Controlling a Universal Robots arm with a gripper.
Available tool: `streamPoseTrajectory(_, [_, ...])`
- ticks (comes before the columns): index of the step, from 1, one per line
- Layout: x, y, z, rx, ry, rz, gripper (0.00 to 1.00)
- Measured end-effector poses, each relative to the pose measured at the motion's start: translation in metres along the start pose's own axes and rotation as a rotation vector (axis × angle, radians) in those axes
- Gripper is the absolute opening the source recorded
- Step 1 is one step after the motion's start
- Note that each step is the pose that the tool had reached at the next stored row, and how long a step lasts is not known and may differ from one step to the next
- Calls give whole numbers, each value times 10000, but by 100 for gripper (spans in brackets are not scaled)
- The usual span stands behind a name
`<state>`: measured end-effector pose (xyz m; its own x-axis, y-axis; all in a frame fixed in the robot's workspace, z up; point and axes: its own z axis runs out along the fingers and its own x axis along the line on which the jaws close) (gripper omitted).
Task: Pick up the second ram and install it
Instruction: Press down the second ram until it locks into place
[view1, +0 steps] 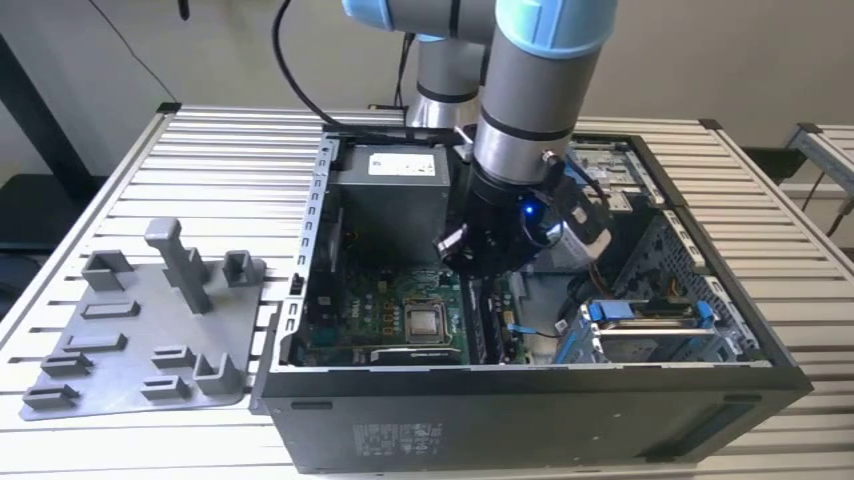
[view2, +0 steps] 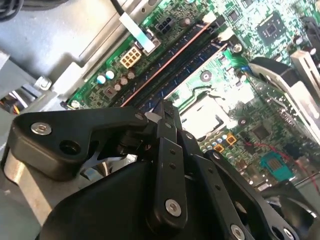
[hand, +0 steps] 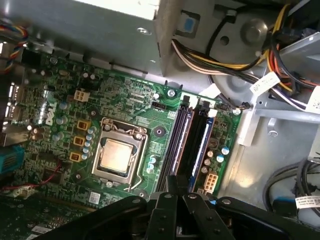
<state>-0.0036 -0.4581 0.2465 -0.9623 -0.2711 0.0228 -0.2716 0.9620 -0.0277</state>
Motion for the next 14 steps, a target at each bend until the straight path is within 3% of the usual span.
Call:
streamPoseTrajectory(10, [27, 8, 33, 33, -35, -1350, 11])
streamPoseTrajectory(14, [28, 9, 35, 37, -46, -1649, 11])
